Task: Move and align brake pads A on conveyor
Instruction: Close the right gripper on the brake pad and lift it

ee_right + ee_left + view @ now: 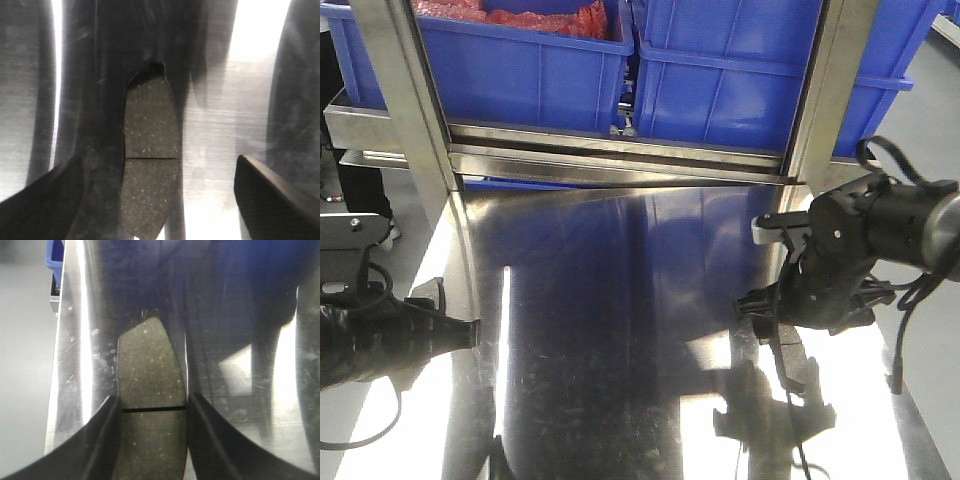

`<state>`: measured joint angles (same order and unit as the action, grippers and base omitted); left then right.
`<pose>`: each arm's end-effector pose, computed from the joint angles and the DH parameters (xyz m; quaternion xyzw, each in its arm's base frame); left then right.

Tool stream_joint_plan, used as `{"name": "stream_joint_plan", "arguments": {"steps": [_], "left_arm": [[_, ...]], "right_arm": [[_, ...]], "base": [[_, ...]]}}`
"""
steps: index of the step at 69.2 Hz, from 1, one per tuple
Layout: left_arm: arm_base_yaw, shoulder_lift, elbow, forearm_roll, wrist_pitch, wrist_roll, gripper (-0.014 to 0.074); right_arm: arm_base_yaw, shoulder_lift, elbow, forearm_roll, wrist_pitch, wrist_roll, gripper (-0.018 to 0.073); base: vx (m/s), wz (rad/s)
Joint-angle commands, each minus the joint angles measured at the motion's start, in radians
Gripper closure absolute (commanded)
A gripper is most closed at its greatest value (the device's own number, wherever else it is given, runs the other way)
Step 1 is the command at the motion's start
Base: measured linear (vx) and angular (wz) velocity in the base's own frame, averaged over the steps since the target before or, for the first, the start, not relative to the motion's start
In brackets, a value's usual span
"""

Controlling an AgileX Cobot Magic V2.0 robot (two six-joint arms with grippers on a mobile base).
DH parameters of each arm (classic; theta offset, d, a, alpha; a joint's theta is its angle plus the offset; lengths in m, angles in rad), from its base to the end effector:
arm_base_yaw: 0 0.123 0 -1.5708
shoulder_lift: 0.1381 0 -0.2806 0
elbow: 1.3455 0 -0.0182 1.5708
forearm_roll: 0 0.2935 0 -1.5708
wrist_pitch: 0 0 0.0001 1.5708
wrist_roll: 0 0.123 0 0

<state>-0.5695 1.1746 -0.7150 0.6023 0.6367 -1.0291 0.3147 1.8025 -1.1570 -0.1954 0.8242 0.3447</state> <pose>0.2569 -0.1152 0.2123 -0.0335 0.9345 -0.0255 0.3534 0.3704 0.1021 0.1252 -0.0444 0.9916 -0.0430 0.1136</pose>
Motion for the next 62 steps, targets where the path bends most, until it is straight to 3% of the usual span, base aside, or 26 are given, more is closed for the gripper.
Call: {"name": "stream_joint_plan", "arguments": {"steps": [1,44,62], "left_arm": [[0.001,-0.024,-0.024,0.034,-0.035,-0.002,0.0430],[0.001,-0.024,-0.024,0.034,-0.036,-0.002,0.0430],[0.001,-0.024,-0.024,0.034,-0.036,-0.002,0.0430]], "right_arm": [[-0.006,-0.014,-0.030,-0.004,-0.011,-0.003,-0.0020],[-0.006,0.050,-0.030,-0.002,-0.030,-0.003,-0.0017],[-0.006,0.058,-0.030,-0.002,-0.029,-0.003,0.0090]], "base": [[0.00,0.00],[0.00,0.00],[0.00,0.00]]}}
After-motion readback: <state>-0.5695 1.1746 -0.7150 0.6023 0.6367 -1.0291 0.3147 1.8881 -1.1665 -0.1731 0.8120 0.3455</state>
